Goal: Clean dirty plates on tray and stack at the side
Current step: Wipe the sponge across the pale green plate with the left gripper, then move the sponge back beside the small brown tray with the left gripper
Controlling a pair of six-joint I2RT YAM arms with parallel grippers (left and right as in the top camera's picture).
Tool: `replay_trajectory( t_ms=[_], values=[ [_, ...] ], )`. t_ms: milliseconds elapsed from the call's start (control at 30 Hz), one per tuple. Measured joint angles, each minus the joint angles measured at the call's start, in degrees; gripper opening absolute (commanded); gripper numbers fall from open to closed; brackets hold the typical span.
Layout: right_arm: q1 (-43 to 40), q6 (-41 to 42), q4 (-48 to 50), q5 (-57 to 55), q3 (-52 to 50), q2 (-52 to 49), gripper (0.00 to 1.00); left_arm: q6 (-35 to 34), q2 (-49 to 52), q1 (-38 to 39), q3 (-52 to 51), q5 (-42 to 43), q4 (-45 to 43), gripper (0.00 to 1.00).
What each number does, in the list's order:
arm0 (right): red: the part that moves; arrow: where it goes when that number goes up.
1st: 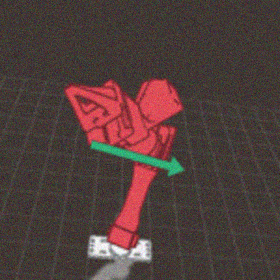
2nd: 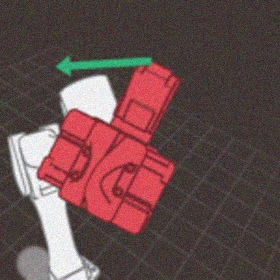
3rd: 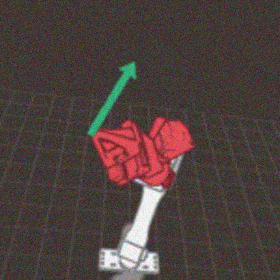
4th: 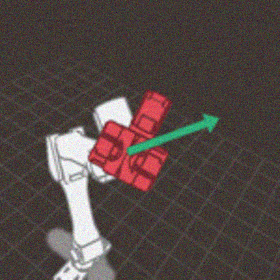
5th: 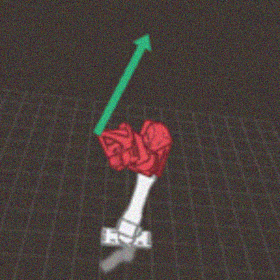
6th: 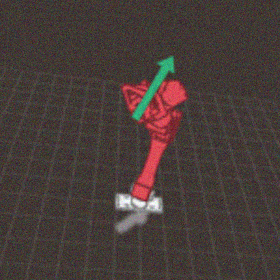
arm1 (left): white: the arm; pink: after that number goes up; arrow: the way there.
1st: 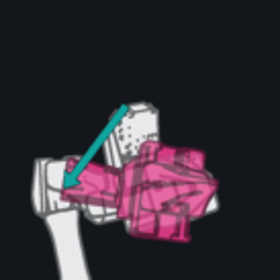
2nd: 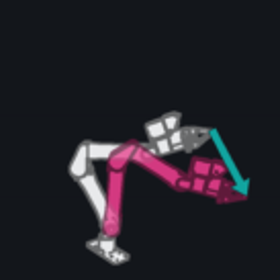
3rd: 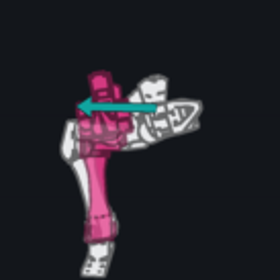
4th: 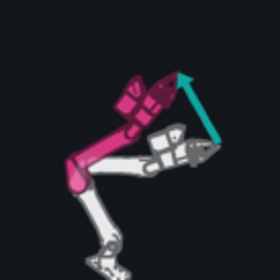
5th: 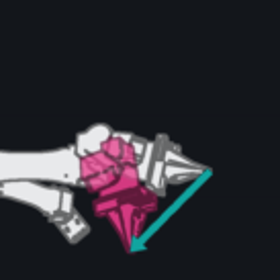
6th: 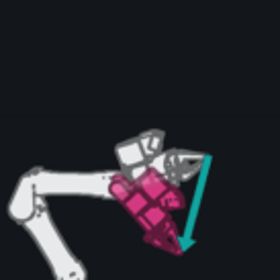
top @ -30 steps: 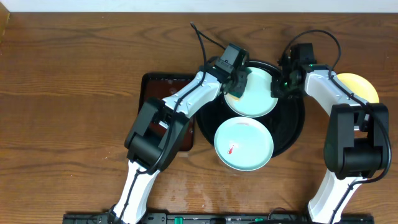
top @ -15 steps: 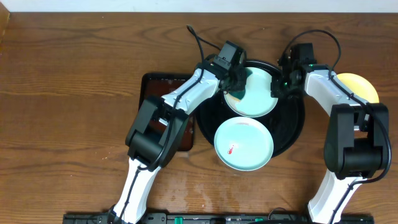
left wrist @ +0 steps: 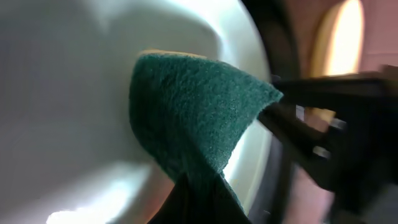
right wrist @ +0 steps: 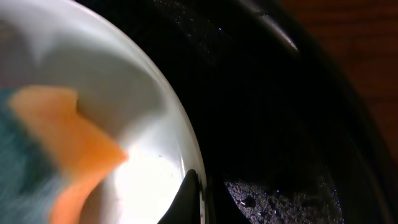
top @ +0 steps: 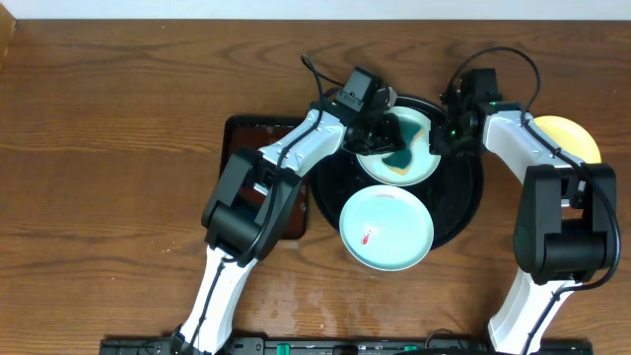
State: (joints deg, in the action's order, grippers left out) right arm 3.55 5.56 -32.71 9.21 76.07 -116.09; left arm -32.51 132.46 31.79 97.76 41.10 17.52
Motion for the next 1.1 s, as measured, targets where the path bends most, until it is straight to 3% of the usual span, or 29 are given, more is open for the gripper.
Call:
replay_trajectory(
  t_ms=[200,400,500,600,733,867,1100],
  values=[
    [0.0,0.0,0.0,0.0,0.0,0.0,0.03,-2.3,-3.7,-3.7,0.0,3.3,0.6,0.07],
    [0.0,0.0,0.0,0.0,0.0,0.0,0.06,-1.4,-15.0,-7.5,0.0,-1.3,8.3,0.07],
    [0.0,-0.1,-0.3,0.0,0.0,0.0,0.18,0.2,-19.0,-8.3,0.2,-6.6,14.3,0.07],
    [0.1,-0.2,-0.5,0.2,0.0,0.0,0.18,2.8,-21.2,-9.0,0.3,-14.8,23.3,0.08],
    [0.1,-0.2,-0.4,0.2,0.0,0.0,0.14,6.2,-21.7,-11.0,0.3,-26.8,34.9,0.08],
    [0.1,-0.5,-0.4,0.2,0.0,0.0,0.01,8.7,-21.7,-13.2,0.3,-37.3,43.1,0.07],
    [0.0,-0.1,0.2,0.5,0.0,0.0,0.01,10.5,-21.7,-17.5,0.3,-48.3,47.9,0.07]
  ],
)
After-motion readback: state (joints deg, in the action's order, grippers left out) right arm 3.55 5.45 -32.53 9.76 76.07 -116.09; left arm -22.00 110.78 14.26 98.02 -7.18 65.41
